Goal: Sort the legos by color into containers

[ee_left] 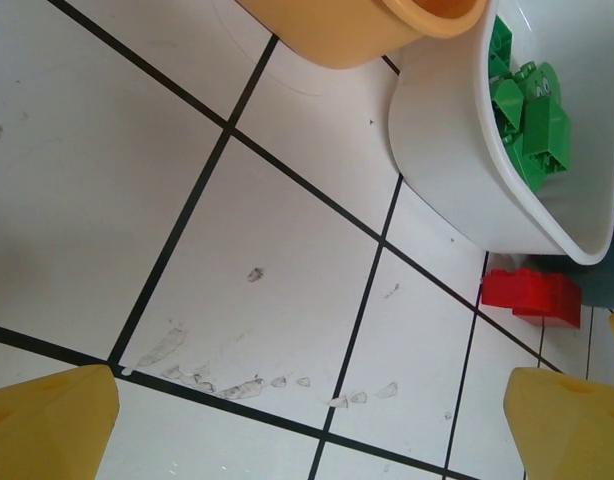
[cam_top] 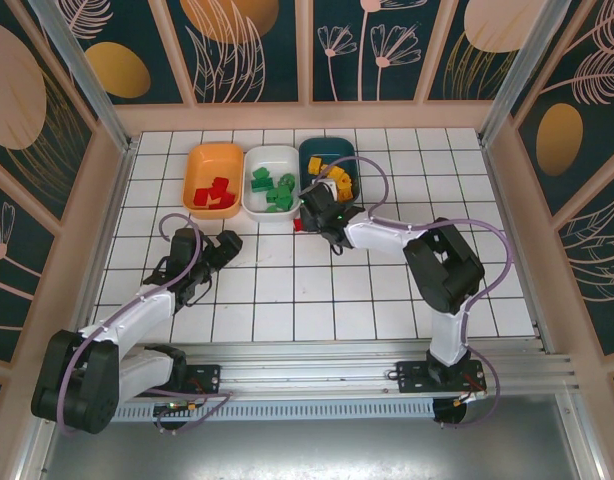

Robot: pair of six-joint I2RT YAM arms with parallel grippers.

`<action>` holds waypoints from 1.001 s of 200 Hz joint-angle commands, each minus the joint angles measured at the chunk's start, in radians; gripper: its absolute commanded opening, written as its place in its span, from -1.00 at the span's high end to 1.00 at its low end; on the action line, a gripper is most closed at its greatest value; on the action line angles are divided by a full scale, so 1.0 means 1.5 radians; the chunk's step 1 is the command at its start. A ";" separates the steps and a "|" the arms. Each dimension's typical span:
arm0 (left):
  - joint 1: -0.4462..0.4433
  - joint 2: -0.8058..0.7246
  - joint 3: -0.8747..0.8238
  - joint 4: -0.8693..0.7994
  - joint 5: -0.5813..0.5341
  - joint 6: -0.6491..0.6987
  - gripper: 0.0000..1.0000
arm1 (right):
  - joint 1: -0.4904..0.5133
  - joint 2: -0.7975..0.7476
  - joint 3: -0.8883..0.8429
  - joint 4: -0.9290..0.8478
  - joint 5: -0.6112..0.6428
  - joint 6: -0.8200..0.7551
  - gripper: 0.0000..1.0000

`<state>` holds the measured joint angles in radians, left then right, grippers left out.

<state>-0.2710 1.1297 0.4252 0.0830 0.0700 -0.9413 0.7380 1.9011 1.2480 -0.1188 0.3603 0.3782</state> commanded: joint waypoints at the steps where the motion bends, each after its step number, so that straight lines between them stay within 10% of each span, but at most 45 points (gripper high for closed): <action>1: 0.000 0.003 -0.011 0.027 0.009 -0.003 -0.97 | -0.013 0.021 0.007 0.011 -0.032 0.021 -0.37; 141: 0.001 0.016 0.004 0.016 0.011 0.003 -0.97 | -0.037 0.085 0.010 0.049 -0.089 0.022 -0.27; 200: 0.000 0.010 0.037 -0.022 -0.031 0.025 -0.97 | -0.030 0.022 -0.051 0.104 -0.084 0.009 0.24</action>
<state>-0.2710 1.1511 0.4297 0.0841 0.0666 -0.9367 0.6880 2.0064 1.2186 -0.0113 0.2325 0.3981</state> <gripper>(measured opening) 0.986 0.417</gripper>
